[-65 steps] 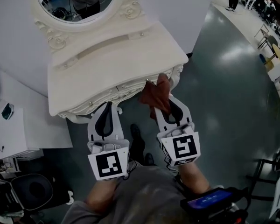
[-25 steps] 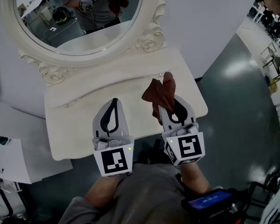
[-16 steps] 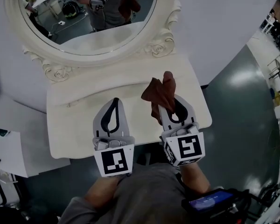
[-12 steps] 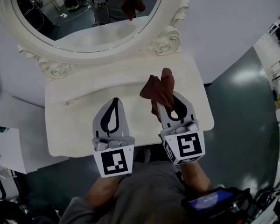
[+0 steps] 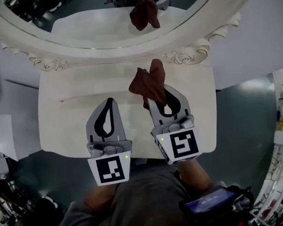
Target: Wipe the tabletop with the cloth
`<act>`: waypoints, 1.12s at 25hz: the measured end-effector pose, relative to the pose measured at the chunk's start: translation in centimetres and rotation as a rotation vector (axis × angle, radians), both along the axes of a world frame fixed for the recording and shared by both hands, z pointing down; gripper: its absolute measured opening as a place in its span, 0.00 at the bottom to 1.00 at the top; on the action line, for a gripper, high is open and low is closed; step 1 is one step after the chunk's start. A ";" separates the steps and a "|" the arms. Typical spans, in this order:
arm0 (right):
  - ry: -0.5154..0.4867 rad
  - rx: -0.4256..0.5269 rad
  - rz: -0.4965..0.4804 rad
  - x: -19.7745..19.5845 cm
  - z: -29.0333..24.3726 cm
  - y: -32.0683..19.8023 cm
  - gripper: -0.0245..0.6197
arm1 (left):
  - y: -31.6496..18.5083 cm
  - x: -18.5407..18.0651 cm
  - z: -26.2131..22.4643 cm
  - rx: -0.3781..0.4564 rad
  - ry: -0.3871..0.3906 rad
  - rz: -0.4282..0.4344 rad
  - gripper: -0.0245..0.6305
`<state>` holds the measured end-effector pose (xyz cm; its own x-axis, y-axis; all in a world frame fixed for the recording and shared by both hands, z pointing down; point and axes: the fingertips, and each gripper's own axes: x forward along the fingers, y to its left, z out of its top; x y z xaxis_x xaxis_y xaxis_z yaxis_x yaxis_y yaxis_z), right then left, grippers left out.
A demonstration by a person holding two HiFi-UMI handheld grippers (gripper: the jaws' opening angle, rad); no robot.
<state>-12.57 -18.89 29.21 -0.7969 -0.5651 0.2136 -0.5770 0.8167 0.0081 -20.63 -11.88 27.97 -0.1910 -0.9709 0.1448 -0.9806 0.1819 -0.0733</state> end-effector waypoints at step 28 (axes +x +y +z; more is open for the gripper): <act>0.383 -0.157 -0.292 -9.1 12.3 -2.0 0.17 | -0.4 -3.9 6.8 -0.151 0.096 -0.233 0.06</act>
